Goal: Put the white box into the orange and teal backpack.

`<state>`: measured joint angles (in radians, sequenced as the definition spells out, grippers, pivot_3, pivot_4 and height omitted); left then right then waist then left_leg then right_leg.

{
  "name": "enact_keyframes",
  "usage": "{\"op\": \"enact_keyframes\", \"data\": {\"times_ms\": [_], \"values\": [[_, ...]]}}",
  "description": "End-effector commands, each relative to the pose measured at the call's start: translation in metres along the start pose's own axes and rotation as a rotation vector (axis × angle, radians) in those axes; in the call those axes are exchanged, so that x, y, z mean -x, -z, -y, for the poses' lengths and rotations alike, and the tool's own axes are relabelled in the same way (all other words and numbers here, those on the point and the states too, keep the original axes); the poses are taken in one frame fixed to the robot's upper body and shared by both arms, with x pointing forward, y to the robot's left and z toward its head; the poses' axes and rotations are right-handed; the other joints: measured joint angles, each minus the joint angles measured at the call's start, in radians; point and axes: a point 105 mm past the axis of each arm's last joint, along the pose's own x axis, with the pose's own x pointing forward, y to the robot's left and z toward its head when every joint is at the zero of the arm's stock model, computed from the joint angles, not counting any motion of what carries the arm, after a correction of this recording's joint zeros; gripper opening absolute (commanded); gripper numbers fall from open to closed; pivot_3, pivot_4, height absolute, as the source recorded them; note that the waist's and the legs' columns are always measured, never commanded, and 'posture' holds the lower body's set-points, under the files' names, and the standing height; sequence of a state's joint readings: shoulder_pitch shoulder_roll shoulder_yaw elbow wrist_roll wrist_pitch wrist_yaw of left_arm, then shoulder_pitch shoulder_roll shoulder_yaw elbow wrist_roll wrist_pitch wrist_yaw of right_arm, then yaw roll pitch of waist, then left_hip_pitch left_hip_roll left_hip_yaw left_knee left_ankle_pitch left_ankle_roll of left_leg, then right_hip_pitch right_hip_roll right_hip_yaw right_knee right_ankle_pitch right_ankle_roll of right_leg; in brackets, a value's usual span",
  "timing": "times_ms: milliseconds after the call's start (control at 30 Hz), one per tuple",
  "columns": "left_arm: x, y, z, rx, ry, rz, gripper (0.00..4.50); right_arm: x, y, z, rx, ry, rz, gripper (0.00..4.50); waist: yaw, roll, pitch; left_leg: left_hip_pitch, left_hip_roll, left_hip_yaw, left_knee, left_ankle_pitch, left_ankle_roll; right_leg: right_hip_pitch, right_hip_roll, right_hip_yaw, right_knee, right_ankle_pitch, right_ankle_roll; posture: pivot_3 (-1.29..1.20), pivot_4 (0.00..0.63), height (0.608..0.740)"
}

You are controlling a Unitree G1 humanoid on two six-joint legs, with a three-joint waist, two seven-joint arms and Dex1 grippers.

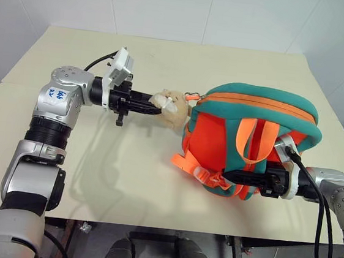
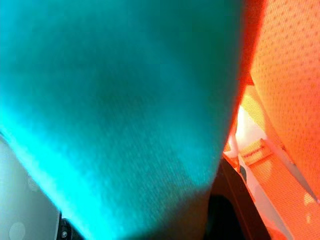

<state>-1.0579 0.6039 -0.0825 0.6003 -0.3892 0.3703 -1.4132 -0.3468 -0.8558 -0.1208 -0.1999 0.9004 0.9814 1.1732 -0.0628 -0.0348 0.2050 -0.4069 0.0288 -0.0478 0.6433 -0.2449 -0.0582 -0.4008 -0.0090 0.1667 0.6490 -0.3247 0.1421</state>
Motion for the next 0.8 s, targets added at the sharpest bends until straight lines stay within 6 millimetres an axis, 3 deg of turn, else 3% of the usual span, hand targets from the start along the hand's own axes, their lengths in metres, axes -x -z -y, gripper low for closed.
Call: {"op": "enact_keyframes", "data": {"times_ms": [33,233,500,667,767,800], "values": [[0.016,0.012,-0.012,0.069,-0.082,-0.019,0.50,0.002,-0.005,-0.006,0.026,-0.005,0.023,0.52,0.000,0.000,0.000,0.000,0.000,0.000,0.000,0.000,0.000,0.000,0.000,0.000,0.000,0.000,0.000,0.00,0.150,0.740],[0.005,0.086,-0.007,0.227,-0.086,-0.163,0.50,0.001,-0.004,-0.007,0.024,-0.003,0.034,0.52,0.002,0.000,0.000,0.000,0.000,0.000,0.000,0.000,0.000,0.000,0.000,0.000,0.000,0.000,0.000,0.00,0.150,0.740],[-0.043,0.132,0.007,0.305,-0.071,-0.112,0.50,0.000,-0.005,-0.008,0.027,-0.002,0.055,0.52,0.010,0.000,0.000,0.000,0.000,0.000,0.000,0.000,0.000,0.001,0.000,0.000,-0.001,0.000,0.000,0.00,0.150,0.740],[-0.052,0.115,0.006,0.161,-0.102,-0.007,0.50,-0.002,-0.006,-0.010,0.049,0.001,0.068,0.52,0.016,0.000,0.000,0.000,0.000,-0.001,0.001,0.000,0.000,0.004,-0.001,0.000,-0.003,0.002,0.002,0.00,0.150,0.740],[-0.045,0.100,0.005,0.096,-0.108,0.025,0.50,-0.002,-0.012,-0.010,0.072,0.015,0.091,0.52,0.021,0.000,0.000,0.000,0.000,-0.001,0.002,0.000,0.000,0.005,-0.001,0.000,-0.006,0.004,0.003,0.00,0.150,0.740],[-0.037,0.086,0.004,0.028,-0.132,0.062,0.49,-0.001,-0.016,-0.011,0.079,0.017,0.100,0.75,0.020,0.000,0.000,0.000,0.000,-0.001,0.002,0.000,0.000,0.005,-0.001,0.000,-0.006,0.004,0.004,0.00,0.150,0.740]]}}
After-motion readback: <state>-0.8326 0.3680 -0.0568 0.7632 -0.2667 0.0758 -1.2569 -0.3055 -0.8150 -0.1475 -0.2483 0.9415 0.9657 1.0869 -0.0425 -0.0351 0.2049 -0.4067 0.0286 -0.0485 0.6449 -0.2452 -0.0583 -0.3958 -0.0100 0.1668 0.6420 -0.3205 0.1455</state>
